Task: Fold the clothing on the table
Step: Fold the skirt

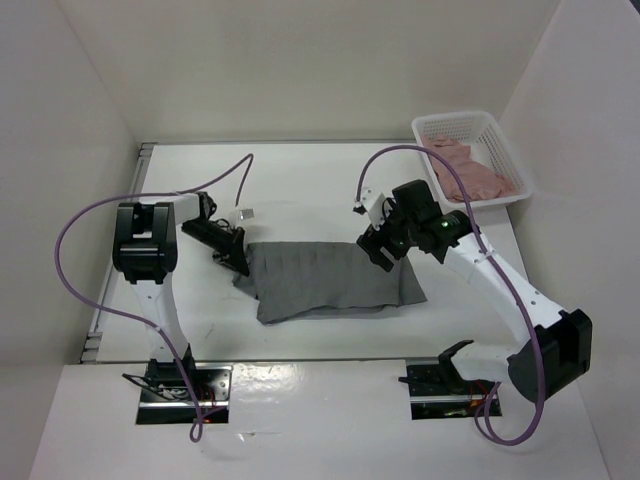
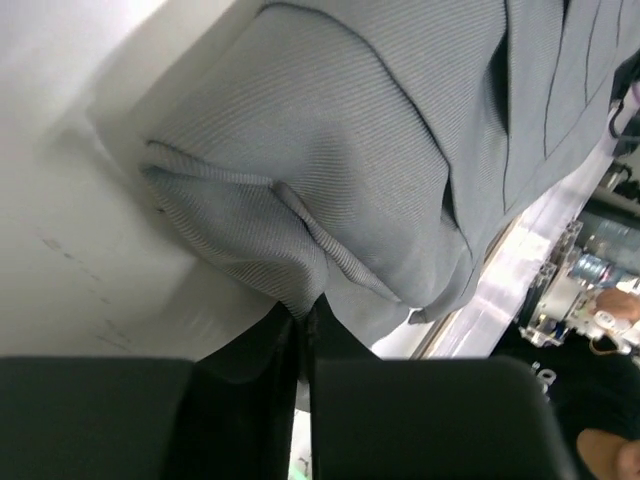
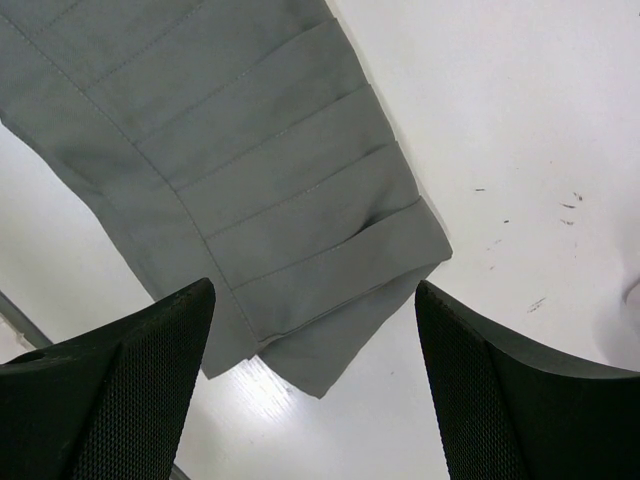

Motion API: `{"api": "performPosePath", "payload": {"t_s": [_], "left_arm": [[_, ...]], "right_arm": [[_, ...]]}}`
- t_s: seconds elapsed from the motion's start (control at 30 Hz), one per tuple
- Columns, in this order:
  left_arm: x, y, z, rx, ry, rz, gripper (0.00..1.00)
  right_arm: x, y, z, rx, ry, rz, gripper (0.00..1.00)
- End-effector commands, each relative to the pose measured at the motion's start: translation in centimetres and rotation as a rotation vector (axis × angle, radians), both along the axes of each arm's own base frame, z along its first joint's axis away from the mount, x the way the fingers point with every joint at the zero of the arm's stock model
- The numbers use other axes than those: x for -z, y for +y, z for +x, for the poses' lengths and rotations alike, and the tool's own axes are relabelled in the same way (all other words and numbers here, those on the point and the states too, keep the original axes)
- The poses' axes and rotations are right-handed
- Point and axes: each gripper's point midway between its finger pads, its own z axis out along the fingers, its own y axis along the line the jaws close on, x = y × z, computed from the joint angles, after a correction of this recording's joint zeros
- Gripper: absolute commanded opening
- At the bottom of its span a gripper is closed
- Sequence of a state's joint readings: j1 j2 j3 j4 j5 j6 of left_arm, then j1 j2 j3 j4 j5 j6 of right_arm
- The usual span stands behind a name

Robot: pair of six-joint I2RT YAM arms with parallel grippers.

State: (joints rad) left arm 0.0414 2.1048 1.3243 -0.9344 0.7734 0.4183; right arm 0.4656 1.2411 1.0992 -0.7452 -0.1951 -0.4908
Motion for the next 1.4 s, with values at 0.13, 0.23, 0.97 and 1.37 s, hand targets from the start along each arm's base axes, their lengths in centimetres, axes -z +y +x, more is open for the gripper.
{"api": "performPosePath", "payload": {"t_s": [0.13, 0.23, 0.97, 1.37], "left_arm": [[1.8, 1.1, 4.0, -0.044, -0.119, 0.102, 0.00], [1.5, 1.1, 5.1, -0.079, -0.130, 0.117, 0.00], [0.6, 1.9, 7.1, -0.151, -0.139, 0.128, 0.00], [0.4, 1.9, 6.4, -0.144, -0.133, 0.128, 0.00]], "right_arm": [[-1.1, -0.2, 1.3, 0.032, -0.066, 0.030, 0.85], [-1.2, -0.1, 1.4, 0.032, -0.074, 0.034, 0.85], [6.2, -1.0, 2.8, 0.120, 0.156, -0.118, 0.85], [13.1, -1.7, 0.1, 0.080, 0.429, -0.239, 0.80]]}}
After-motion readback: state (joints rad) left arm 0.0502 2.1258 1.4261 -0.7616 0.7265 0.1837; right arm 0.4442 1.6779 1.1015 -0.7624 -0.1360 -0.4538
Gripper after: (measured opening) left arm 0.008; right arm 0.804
